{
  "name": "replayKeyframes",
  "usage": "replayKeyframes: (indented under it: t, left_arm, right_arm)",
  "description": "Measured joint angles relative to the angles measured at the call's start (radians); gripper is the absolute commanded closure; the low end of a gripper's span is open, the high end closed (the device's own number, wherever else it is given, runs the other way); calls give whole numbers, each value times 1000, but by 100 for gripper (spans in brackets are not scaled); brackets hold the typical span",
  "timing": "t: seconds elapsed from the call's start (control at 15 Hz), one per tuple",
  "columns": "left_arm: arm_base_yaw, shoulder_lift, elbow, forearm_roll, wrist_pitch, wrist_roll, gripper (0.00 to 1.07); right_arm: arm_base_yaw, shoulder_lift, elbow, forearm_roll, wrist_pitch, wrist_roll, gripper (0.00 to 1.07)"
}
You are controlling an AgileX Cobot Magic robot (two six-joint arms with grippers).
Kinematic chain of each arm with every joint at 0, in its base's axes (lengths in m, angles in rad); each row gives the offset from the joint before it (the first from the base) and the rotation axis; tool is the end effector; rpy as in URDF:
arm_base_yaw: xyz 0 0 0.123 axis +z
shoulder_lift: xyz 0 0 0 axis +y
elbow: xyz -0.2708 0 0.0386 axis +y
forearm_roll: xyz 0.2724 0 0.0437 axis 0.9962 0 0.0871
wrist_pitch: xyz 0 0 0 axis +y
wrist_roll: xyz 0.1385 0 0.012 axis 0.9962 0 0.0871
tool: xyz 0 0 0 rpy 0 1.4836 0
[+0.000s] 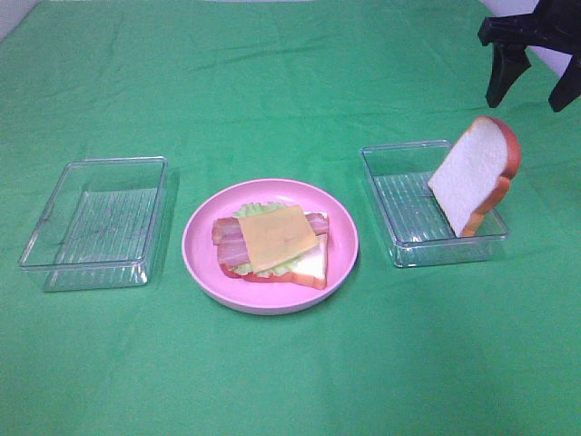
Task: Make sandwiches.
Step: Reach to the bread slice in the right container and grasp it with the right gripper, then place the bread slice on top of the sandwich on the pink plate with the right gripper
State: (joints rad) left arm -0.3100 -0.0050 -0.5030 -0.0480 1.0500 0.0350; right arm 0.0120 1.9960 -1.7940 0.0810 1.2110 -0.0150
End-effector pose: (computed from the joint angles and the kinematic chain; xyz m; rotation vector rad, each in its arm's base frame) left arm 0.0654 -0.0270 0.2699 0.3510 2.0018 -0.2308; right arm 0.4560 0.0160 0.2075 -0.0113 2.8944 0.1143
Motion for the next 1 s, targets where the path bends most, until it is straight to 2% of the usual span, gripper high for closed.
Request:
replayKeyframes:
  t: [0.13, 0.33, 0.47, 0.53, 0.6, 0.67, 0.73, 1.0]
  left_arm:
    - [0, 0, 0, 0, 0, 0, 14]
    - [0, 0, 0, 0, 0, 0, 14]
    - [0, 0, 0, 0, 0, 0, 14]
    - [0, 0, 0, 0, 0, 0, 14]
    - [0, 0, 0, 0, 0, 0, 14]
    - [0, 0, 0, 0, 0, 0, 14]
    - [0, 0, 0, 0, 0, 0, 14]
    - [0, 0, 0, 0, 0, 0, 14]
  right_arm:
    - [-10, 44, 0, 60, 0, -23, 34]
    - [-10, 90, 0, 73, 0, -24, 34]
    - [-10, 126, 0, 75, 0, -25, 40]
    - [-10, 134, 0, 75, 0, -25, 57]
    - [-10, 135, 0, 75, 0, -25, 86]
    - [-10, 135, 0, 75, 0, -25, 86]
    - [-10, 135, 0, 75, 0, -26, 106]
    - [-10, 134, 0, 75, 0, -36, 107]
